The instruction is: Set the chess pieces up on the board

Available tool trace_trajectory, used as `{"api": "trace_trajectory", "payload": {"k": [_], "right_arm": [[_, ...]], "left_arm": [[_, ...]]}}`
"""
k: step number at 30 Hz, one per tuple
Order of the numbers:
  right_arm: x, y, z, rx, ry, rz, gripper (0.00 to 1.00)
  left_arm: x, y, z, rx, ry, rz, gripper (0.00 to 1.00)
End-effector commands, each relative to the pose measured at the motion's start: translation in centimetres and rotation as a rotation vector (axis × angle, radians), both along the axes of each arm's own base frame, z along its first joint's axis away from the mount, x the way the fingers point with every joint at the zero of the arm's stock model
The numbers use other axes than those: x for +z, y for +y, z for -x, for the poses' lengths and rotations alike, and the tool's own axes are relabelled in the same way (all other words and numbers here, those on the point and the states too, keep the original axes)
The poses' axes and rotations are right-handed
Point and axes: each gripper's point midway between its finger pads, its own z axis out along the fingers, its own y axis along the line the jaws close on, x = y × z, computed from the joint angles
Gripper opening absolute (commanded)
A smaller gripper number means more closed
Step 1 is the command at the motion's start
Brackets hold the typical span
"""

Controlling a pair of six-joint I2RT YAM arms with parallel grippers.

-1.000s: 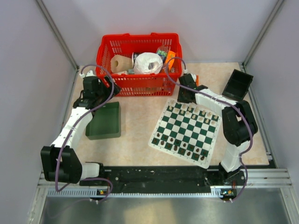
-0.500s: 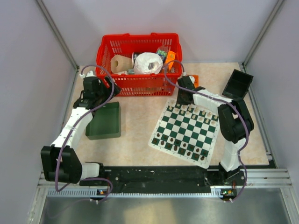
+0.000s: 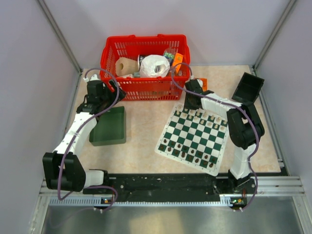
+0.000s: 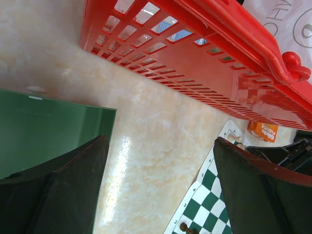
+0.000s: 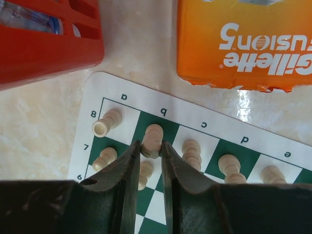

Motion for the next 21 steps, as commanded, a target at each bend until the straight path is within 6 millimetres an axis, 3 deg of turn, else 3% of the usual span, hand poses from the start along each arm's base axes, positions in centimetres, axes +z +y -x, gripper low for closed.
{"api": "trace_trajectory", "payload": {"k": [1,11,21], "right_arm": [[0.3,0.6,-0.7,0.017,0.001,-0.011,0.25],[2.4,0.8,-1.4,0.019,-0.036,-0.02,0.34],[5.9,0.4,-1.8,0.018,-0.103,-0.023,0.4]], "left_arm": [[1.2,0.3,-0.4,0.005,-0.049,-0.004,0.93],[1.2,0.3,-0.4,0.007,-0.047,-0.007,0.93],[1.3,0.4,-0.5,0.009,-0.049,-0.009,0.93]]}}
